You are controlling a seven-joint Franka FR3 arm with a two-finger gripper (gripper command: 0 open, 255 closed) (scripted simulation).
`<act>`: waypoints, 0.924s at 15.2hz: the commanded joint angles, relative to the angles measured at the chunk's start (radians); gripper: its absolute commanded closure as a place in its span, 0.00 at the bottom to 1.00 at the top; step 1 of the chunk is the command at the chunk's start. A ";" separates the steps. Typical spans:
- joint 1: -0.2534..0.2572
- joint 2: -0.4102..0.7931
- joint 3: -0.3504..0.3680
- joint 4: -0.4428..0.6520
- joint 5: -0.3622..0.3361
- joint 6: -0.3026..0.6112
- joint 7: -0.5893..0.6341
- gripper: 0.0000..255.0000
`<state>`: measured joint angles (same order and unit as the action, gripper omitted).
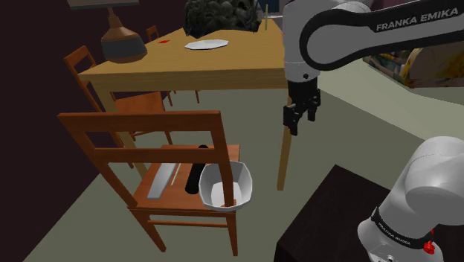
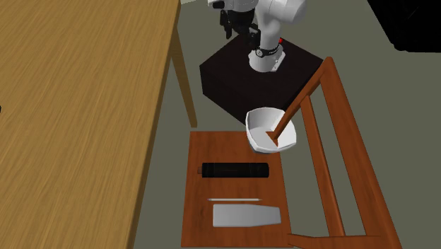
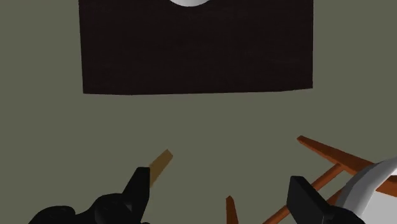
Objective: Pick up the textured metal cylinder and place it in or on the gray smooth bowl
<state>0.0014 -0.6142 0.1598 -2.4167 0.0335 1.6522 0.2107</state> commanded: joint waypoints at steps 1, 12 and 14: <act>0.001 0.058 0.039 0.021 0.025 0.045 0.074 0.00; -0.009 0.413 0.212 0.176 0.041 0.286 0.457 0.00; -0.009 0.489 0.234 0.223 0.019 0.320 0.530 0.00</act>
<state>-0.0082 -0.1605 0.3815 -2.2214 0.0615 1.9611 0.6988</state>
